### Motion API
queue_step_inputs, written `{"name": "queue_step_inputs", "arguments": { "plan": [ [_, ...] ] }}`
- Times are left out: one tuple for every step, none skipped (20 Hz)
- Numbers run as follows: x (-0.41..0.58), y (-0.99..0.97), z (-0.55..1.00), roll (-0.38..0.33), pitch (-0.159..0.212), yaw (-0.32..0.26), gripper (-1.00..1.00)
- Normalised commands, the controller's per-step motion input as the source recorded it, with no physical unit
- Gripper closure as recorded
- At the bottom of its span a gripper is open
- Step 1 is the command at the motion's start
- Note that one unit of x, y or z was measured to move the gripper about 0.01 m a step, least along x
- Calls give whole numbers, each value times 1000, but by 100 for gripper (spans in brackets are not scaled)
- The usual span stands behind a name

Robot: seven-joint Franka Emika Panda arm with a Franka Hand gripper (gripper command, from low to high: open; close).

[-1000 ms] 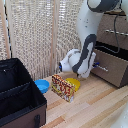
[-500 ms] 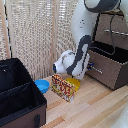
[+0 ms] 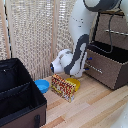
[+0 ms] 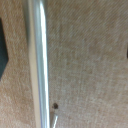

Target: Move your gripper towards the bottom drawer handle. Grasp the handle gently with your gripper. Apply gentle outward force to slide the bottom drawer open.

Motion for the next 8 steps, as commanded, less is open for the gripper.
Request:
{"name": "queue_step_inputs", "arguments": {
  "plan": [
    [363, 231, 289, 71, 0, -66, -100],
    [329, 214, 329, 108, 0, -54, -100],
    [337, 223, 311, 92, 0, -62, -100],
    [294, 246, 351, 96, 0, -49, -100],
    [283, 226, 409, 102, 0, -54, -100],
    [269, 177, 483, 147, -10, -42, -100],
    [309, 151, 543, 185, -6, -41, -100],
    [280, 157, 489, 216, 0, -23, -100]
  ]
}}
